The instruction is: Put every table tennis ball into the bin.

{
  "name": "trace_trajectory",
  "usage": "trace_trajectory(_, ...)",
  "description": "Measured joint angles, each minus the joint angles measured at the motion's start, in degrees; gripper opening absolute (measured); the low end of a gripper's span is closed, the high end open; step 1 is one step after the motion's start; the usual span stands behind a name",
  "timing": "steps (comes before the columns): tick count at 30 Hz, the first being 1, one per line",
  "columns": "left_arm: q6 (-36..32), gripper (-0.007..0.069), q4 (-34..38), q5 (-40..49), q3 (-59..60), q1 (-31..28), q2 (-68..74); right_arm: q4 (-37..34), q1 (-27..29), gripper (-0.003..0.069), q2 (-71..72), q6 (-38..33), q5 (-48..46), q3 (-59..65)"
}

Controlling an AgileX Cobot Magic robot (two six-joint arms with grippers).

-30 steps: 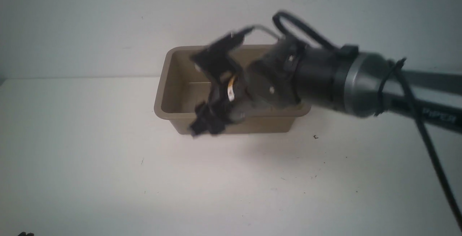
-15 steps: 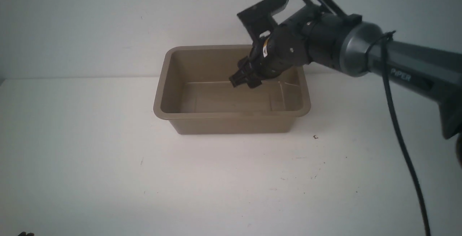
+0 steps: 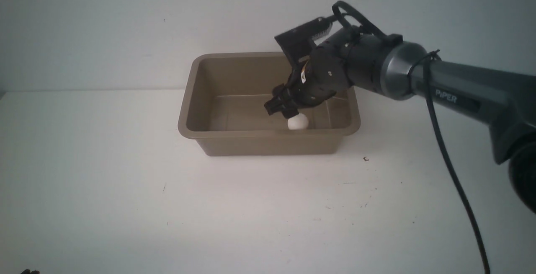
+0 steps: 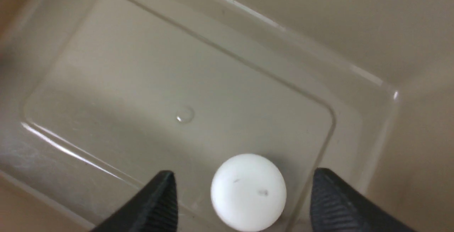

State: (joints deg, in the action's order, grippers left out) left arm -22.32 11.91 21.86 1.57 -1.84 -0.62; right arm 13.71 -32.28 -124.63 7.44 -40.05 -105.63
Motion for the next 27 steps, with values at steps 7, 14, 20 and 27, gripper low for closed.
trace_trajectory(7, 0.0, -0.0004, 0.0, 0.0, 0.0, 0.0, 0.0, 9.08, -6.4, 0.0024, 21.3, -2.59, 0.57, 2.75)
trace_trajectory(14, 0.0, -0.0004, 0.0, 0.0, 0.0, 0.0, 0.0, 17.83, -7.11, -0.0012, 44.32, 5.03, 4.37, 28.5)
trace_trajectory(20, 0.0, -0.0004, 0.0, 0.0, 0.0, 0.0, 0.0, 39.3, -6.0, -0.0012, 68.45, 29.48, 20.35, 61.17)
trace_trajectory(27, 0.0, -0.0004, 0.0, 0.0, 0.0, 0.0, 0.0, 73.44, 1.33, -0.0012, 84.74, 70.86, 26.38, 79.1)
